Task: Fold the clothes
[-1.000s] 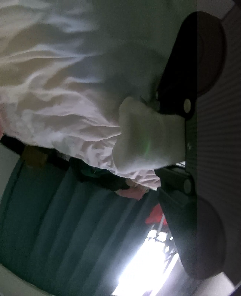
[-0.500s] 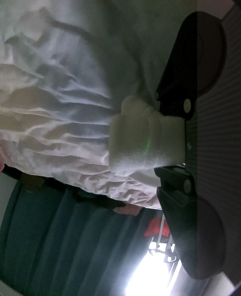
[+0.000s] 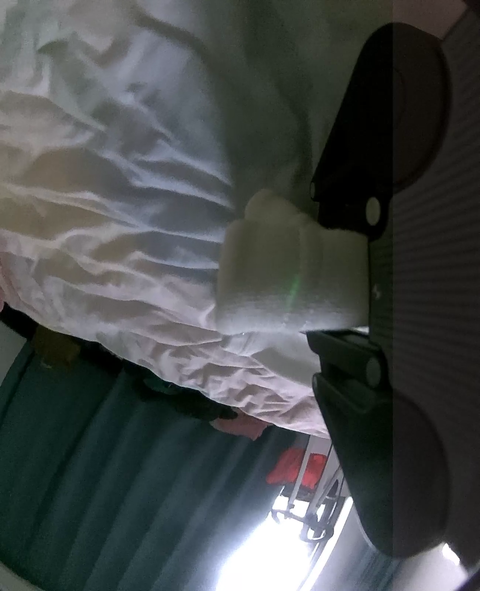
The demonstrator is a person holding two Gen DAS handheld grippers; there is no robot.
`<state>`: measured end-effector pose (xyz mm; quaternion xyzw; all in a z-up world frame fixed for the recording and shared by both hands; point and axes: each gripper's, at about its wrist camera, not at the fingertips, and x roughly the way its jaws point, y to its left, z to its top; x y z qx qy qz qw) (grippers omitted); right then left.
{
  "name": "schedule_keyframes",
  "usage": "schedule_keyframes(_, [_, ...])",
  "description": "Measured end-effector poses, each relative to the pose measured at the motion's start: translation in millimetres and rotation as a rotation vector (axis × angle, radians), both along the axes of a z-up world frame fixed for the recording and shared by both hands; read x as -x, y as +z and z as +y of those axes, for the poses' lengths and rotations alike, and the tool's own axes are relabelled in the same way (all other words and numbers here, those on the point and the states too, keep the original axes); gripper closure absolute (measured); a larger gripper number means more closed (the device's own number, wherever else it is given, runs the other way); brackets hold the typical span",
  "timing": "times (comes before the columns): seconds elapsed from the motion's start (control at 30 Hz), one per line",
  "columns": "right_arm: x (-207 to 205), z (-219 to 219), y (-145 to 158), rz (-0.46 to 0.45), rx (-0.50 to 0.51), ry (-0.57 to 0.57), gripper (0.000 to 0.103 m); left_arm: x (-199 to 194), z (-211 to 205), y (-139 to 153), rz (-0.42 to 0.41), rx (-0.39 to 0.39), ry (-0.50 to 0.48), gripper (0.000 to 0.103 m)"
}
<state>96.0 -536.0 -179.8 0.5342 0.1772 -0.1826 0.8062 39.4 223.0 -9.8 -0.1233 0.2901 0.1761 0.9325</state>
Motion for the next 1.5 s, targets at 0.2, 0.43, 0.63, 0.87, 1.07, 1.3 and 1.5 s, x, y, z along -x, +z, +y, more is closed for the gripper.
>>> schedule_keyframes(0.2, [-21, 18, 21, 0.092, 0.248, 0.039, 0.091, -7, -62, 0, -0.079, -0.027, -0.08, 0.029])
schedule_keyframes(0.43, [-23, 26, 34, 0.088, 0.342, 0.035, 0.091, -56, -147, -54, -0.057, -0.004, -0.295, 0.028])
schedule_keyframes(0.63, [-31, 49, 64, 0.061, 0.522, 0.05, 0.091, -84, -192, -107, 0.05, -0.176, -0.415, 0.026])
schedule_keyframes(0.87, [-27, 128, 129, -0.097, 0.863, 0.114, 0.091, -97, -177, -108, 0.083, -0.123, -0.413, 0.025])
schedule_keyframes(1.07, [-13, 235, 161, -0.258, 1.164, 0.262, 0.091, -95, -139, -73, -0.013, 0.011, -0.333, 0.022])
schedule_keyframes(1.3, [-5, 392, 104, -0.352, 1.459, 0.706, 0.091, -88, -91, -61, -0.047, 0.251, -0.213, 0.023])
schedule_keyframes(1.5, [-9, 454, 11, -0.194, 1.613, 1.022, 0.091, -85, -69, -70, -0.031, 0.358, -0.174, 0.023])
